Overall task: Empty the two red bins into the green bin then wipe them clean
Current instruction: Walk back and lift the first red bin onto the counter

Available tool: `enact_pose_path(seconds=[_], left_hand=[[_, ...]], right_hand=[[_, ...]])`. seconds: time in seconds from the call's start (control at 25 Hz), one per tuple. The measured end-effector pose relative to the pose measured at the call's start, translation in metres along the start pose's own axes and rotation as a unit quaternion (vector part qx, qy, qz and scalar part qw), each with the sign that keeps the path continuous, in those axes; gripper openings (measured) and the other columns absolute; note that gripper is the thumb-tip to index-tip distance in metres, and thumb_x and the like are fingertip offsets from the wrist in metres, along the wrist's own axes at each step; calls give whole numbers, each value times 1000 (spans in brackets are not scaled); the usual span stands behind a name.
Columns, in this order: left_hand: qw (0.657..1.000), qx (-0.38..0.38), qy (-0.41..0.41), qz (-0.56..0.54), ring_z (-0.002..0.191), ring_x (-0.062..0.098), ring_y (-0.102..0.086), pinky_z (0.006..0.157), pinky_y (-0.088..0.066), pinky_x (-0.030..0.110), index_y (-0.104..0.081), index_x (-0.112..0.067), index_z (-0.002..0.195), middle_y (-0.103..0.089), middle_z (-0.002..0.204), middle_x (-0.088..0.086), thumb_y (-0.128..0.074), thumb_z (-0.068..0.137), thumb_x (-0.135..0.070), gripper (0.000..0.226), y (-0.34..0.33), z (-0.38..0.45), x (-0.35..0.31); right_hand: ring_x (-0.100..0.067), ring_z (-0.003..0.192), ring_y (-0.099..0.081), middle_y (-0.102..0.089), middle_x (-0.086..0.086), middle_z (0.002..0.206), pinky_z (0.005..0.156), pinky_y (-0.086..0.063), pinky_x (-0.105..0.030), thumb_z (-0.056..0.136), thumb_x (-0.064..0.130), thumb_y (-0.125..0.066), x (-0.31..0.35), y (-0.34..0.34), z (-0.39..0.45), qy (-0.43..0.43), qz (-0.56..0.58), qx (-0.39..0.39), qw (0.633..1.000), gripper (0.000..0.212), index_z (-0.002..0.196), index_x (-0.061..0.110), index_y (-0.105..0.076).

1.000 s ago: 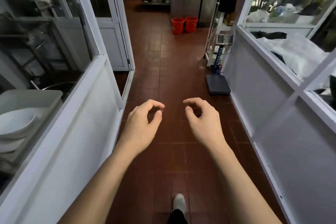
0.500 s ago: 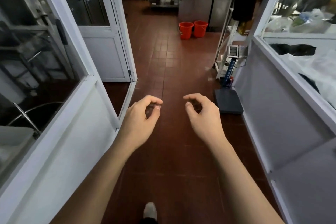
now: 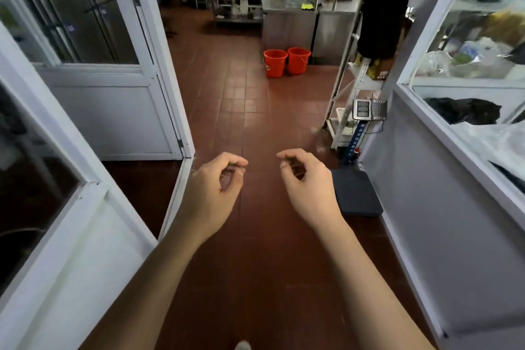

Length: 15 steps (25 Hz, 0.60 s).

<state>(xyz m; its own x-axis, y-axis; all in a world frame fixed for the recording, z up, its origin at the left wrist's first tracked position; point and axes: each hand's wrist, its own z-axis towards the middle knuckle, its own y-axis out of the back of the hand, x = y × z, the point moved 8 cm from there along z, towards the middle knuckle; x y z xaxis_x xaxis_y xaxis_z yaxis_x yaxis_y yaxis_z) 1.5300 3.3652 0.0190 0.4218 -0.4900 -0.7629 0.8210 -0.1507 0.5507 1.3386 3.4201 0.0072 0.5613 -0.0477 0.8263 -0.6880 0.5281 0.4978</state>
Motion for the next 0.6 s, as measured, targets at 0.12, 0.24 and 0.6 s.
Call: enact_pose_path(seconds=[0.12, 0.24, 0.6], left_hand=[[1000, 9, -14, 9, 96, -1, -65, 82, -51, 11, -68, -24, 113, -70, 104, -14, -60, 99, -20, 17, -2, 70, 21], [1000, 20, -16, 16, 96, 0, -65, 83, -54, 15, -67, -25, 113, -69, 105, -14, -59, 99, -20, 17, -12, 134, 47], [1000, 19, -15, 15, 97, -3, -64, 86, -54, 19, -65, -31, 110, -68, 104, -18, -60, 99, -17, 19, -64, 350, 114]], right_hand=[[-2, 86, -62, -68, 8, 97, 74, -45, -10, 97, 22, -59, -2, -23, 65, 8, -7, -4, 1000, 17, 106, 31, -70], [-1, 85, -63, -68, 9, 96, 73, -46, -10, 97, 22, -59, -16, -44, 128, 2, -8, -4, 1000, 17, 106, 31, -70], [-2, 84, -64, -68, 10, 94, 72, -45, -12, 95, 19, -62, -64, -91, 357, 14, 23, -9, 1000, 17, 106, 28, -71]])
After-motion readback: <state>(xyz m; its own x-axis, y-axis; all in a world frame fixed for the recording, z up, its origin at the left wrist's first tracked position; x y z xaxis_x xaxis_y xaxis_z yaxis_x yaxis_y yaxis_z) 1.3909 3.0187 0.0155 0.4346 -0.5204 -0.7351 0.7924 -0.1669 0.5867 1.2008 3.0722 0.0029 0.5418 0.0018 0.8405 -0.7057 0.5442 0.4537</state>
